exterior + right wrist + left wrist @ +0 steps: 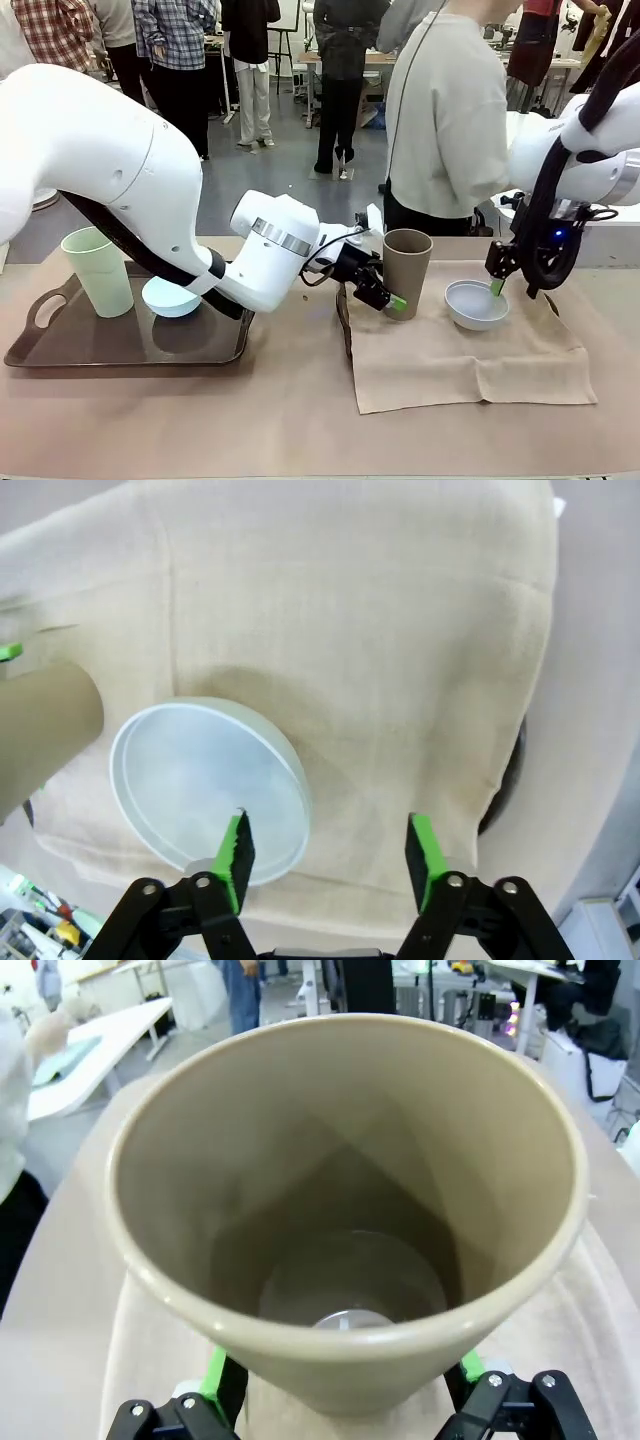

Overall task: Set up a tray with a mat and arrange the tableware.
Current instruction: Place the Picnic Bowl and Reusable plastic cup back onto the Handle tray in front of the human's position.

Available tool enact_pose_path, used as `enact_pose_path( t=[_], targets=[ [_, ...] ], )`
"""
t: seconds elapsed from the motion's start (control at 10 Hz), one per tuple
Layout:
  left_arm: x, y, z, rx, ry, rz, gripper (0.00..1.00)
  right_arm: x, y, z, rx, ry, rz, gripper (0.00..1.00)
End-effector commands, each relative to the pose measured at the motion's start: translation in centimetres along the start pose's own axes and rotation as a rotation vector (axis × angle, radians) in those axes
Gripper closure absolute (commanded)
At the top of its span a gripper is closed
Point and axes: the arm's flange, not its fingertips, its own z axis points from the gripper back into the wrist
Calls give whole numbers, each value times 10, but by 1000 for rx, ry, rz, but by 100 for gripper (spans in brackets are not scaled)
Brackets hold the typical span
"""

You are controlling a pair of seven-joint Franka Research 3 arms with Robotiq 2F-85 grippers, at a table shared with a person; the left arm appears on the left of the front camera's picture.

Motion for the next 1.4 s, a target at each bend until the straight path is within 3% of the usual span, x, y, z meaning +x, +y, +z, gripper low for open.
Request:
enact_pose_path(
  t=[0.0,0.2,0.4,0.6,0.8,1.0,1.3],
  targets=[
    [1,-8,23,-7,50,64,0,-15,-9,12,16,-1,28,21],
    [-2,-18,42,-30,103,84,0,-26,-22,28,44,-2,24,1],
    [5,-36,74,-29,214,89,0,-44,-25,50,30,-20,33,1],
    [33,-66,117,24,389,140,0,-64,-21,75,15,-59,56,1],
    [62,-82,156,171,517,213,0,-69,-10,85,6,-75,65,1],
    [91,-102,181,357,648,299,0,-71,2,89,-23,-60,73,1],
    [140,-126,192,377,830,548,0,-67,15,97,-35,-59,83,1]
  ],
)
